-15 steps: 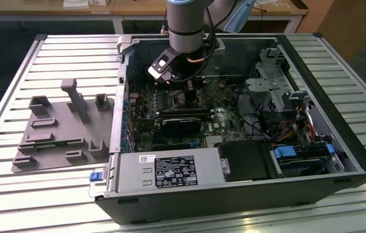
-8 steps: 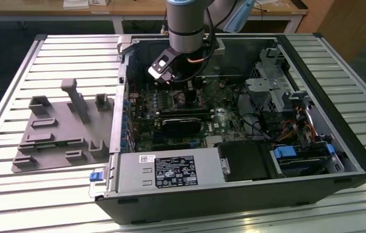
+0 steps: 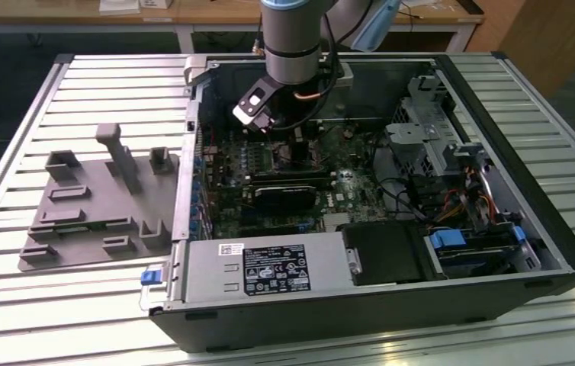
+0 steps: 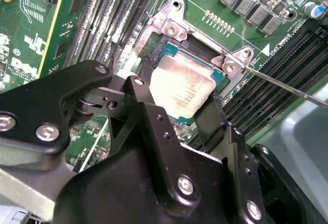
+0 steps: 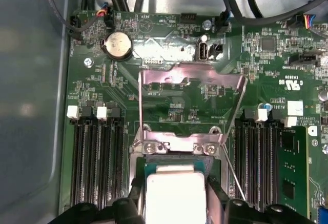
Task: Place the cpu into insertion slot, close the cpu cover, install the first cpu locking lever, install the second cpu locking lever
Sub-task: 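Place the cpu into insertion slot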
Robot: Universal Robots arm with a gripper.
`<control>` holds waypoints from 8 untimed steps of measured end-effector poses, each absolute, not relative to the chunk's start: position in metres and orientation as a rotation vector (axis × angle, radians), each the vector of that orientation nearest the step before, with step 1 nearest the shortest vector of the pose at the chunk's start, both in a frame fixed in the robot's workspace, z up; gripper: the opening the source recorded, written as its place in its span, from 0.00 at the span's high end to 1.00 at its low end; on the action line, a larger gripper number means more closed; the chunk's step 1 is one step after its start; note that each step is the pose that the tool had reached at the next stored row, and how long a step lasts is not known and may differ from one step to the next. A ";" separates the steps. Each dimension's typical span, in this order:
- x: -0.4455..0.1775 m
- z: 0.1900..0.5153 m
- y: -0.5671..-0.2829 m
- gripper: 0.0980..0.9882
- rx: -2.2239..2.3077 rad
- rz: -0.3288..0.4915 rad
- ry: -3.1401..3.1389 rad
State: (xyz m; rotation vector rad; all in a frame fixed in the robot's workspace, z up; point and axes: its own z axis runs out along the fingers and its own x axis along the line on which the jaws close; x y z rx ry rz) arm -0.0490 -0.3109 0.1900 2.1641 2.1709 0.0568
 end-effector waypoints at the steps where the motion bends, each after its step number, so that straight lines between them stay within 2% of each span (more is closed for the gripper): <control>1: -0.049 0.190 -0.311 0.43 2.164 0.055 2.171; 8: -0.049 0.192 -0.311 0.43 2.164 0.054 2.171</control>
